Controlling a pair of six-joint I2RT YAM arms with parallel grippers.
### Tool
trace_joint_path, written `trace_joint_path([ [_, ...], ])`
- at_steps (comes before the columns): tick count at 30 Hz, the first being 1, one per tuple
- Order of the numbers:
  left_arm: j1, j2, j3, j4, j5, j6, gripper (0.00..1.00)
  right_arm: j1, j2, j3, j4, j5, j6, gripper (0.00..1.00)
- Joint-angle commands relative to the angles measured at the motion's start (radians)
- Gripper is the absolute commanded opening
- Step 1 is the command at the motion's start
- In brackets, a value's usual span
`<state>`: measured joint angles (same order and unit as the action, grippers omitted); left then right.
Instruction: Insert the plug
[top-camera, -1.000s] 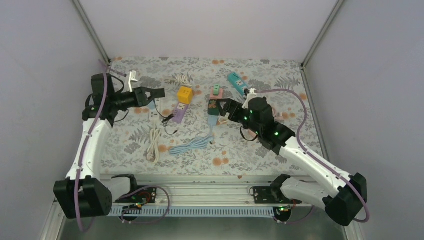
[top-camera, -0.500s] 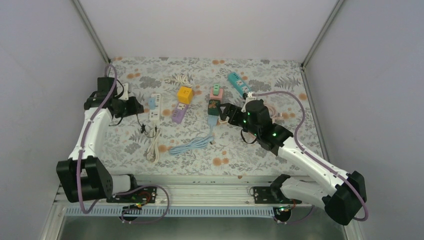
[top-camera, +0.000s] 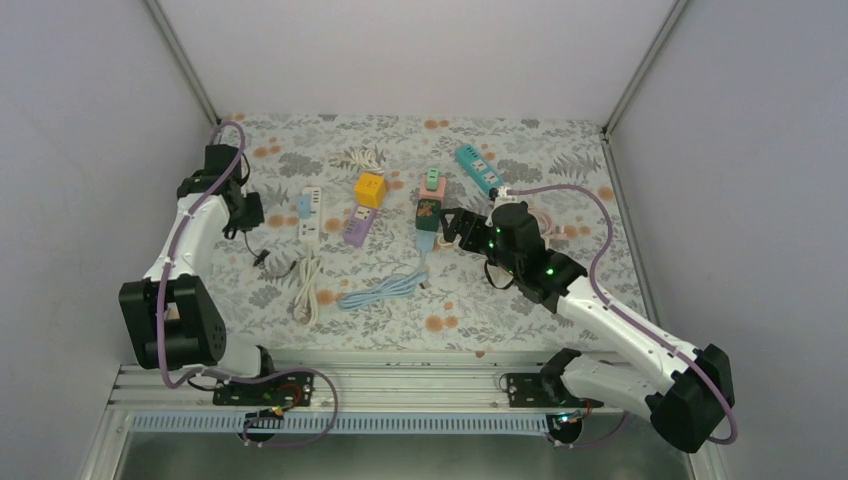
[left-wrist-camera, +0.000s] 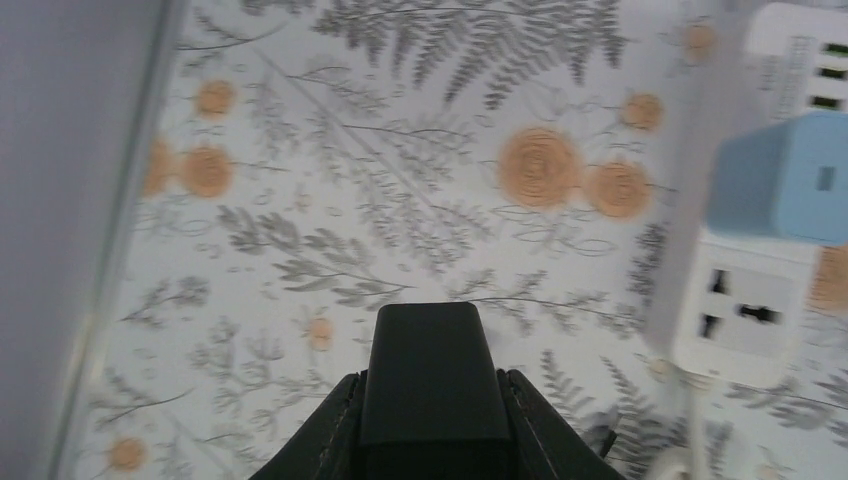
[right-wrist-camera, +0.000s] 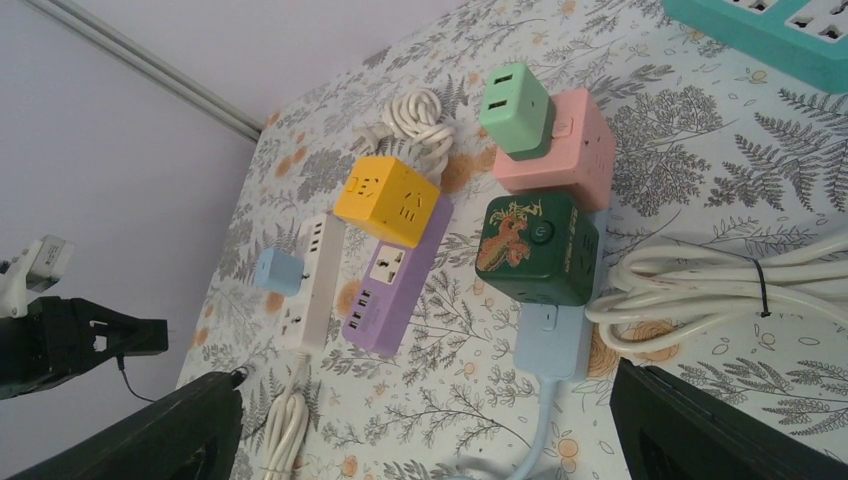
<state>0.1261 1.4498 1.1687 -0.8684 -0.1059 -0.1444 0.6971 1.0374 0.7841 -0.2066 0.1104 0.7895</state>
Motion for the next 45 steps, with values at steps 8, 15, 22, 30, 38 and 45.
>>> trace_joint_path([
  [8,-0.077,-0.006,0.009,0.030,0.009,0.019,0.25,-0.005,0.012,-0.010,0.014,0.031,-0.001,0.94],
  [15,-0.091,0.063,-0.019,0.098,0.279,0.038,0.25,-0.005,-0.002,-0.014,0.003,0.045,0.005,0.94],
  [22,-0.121,0.190,0.061,0.048,0.271,0.025,0.25,-0.005,-0.003,-0.032,0.017,0.050,0.011,0.94],
  [30,-0.129,0.244,0.079,0.048,0.290,0.032,0.25,-0.005,0.004,-0.033,0.023,0.058,0.003,0.94],
  [38,-0.164,0.289,0.119,0.031,0.273,0.024,0.25,-0.005,-0.010,-0.035,0.011,0.083,-0.003,0.94],
  [45,-0.171,0.285,0.089,0.021,0.209,0.020,0.25,-0.005,-0.022,-0.052,0.006,0.096,0.006,0.95],
])
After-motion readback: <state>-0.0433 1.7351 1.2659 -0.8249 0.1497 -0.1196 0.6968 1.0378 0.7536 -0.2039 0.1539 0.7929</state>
